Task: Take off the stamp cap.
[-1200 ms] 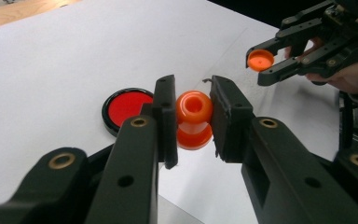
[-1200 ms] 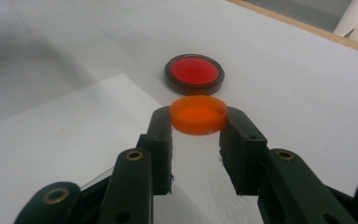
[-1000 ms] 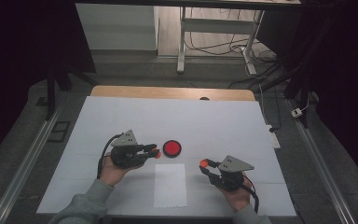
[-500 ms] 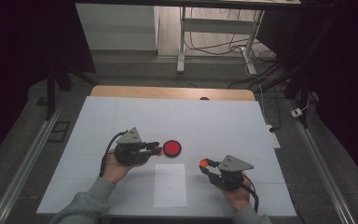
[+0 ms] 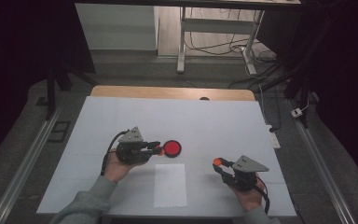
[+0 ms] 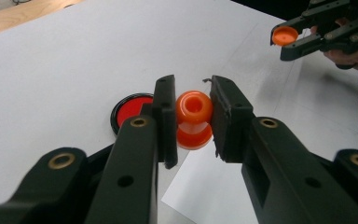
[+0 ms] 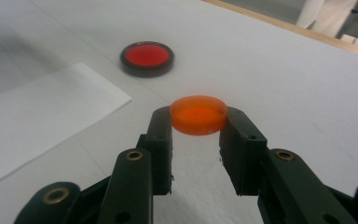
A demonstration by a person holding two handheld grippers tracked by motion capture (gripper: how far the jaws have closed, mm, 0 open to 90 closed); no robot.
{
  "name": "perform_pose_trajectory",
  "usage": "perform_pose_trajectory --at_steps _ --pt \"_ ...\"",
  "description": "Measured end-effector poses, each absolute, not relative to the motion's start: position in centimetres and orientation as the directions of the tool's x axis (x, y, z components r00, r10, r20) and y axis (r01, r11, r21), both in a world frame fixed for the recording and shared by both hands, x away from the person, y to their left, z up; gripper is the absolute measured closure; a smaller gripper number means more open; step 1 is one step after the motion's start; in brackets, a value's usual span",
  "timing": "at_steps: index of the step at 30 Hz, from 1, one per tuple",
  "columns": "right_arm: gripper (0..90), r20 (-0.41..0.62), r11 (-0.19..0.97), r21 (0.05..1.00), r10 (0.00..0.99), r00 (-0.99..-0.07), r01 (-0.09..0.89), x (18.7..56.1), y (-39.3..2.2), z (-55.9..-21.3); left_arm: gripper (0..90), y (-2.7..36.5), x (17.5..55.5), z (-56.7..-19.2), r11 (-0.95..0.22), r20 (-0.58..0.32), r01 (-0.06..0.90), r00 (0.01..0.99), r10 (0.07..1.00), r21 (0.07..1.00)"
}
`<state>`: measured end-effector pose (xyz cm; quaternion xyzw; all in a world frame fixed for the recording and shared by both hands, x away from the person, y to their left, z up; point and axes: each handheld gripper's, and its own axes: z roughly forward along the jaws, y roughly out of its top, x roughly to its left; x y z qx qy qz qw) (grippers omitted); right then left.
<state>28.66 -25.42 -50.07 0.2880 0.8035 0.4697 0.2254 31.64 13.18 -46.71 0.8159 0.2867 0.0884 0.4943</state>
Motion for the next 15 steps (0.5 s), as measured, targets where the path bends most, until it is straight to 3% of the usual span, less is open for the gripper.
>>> perform_pose_trajectory --at_steps 15 --pt "64.5 -0.092 0.373 0.886 0.724 -0.683 0.276 28.6 -28.1 -50.1 72.4 13.0 32.1 -46.8 -0.344 -0.143 0.384 0.818 0.557 0.857"
